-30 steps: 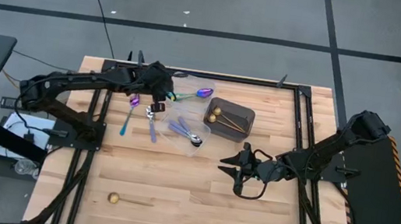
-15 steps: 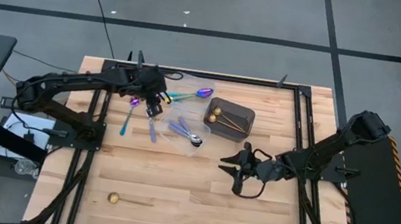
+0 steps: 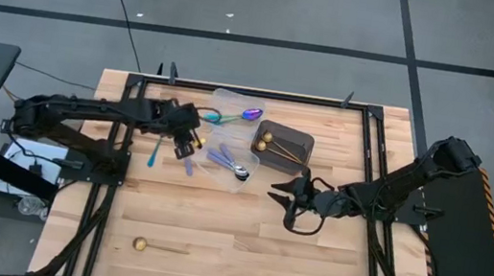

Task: Sort silverware by color (type)
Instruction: Put the blue spoon into the top transparent bin

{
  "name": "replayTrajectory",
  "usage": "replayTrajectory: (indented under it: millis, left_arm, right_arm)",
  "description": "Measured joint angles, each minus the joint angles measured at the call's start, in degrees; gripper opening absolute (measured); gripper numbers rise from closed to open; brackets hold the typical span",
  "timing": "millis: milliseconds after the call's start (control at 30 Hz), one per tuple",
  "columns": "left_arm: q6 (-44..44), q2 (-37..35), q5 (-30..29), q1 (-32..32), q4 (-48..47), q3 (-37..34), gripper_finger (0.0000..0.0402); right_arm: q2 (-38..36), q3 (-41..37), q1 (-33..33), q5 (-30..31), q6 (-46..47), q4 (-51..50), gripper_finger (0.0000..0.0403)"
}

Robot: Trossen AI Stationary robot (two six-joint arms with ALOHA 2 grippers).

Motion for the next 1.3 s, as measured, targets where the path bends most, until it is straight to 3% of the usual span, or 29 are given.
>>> replayTrajectory:
  millis: [167, 467, 800, 1000, 1300]
  left_arm:
    - [-3.2, -4.2, -0.5, -1.0, 5.1, -7.0, 0.0153]
    - [-13.4, -12.5, -0.9, -0.3, 5.6, -15.2, 0.0153]
    - [-26.8, -15.3, -2.8, 3.8, 5.8, -23.1, 0.0152]
    - [-26.5, -15.3, -2.2, 8.2, 7.7, -25.6, 0.0152]
    - [-21.5, -14.8, 5.6, 19.1, 12.3, -28.7, 0.0152]
  right_arm:
    - [0.0, 0.0, -0.1, 0.4, -2.1, 0.6, 0.013]
    - [0.0, 0.0, -1.3, 0.1, -3.4, 0.7, 0.013]
    - [0.0, 0.0, -1.4, -0.4, -4.8, 1.0, 0.013]
    - [0.0, 0.0, -1.4, -0.5, -4.8, 1.0, 0.013]
    - [0.0, 0.0, -1.4, -2.1, -5.1, 2.2, 0.013]
